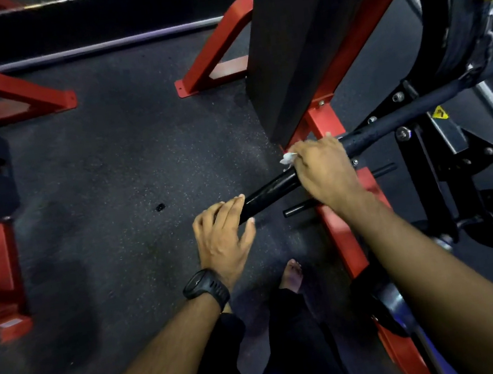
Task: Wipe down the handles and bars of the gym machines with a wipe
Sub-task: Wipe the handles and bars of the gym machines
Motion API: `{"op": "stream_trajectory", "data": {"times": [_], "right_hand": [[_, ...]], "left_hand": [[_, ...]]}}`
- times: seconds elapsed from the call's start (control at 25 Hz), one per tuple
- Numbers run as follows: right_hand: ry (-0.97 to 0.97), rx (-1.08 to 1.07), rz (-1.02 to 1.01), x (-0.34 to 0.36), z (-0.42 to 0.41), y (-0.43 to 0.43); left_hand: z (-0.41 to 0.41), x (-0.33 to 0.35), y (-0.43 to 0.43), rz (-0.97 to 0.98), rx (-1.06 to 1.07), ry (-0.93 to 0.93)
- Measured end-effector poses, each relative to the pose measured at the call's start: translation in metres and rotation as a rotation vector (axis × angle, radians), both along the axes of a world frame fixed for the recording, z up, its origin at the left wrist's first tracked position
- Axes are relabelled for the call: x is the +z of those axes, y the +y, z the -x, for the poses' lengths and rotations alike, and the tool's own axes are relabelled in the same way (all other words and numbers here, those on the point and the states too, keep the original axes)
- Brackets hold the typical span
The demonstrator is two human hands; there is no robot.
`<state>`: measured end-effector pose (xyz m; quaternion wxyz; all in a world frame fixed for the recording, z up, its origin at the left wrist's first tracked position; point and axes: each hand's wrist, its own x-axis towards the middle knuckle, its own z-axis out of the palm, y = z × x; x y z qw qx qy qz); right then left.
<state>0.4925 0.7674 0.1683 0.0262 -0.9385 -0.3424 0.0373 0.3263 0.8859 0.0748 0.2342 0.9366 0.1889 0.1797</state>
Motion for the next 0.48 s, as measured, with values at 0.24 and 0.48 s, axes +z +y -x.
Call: {"op": "stream_trajectory", "data": {"times": [0.24,0.48], "right_hand": [[-0.039,0.080,0.121,0.000,-0.008,-0.002],[-0.240,0.042,-0.282,-0.022,0.036,-0.024]], "left_hand": [[0.000,0.002,0.001,-0.029,-0.016,0.001],[-0.008,0.008,-0.005,-0.028,0.026,-0.028]]}}
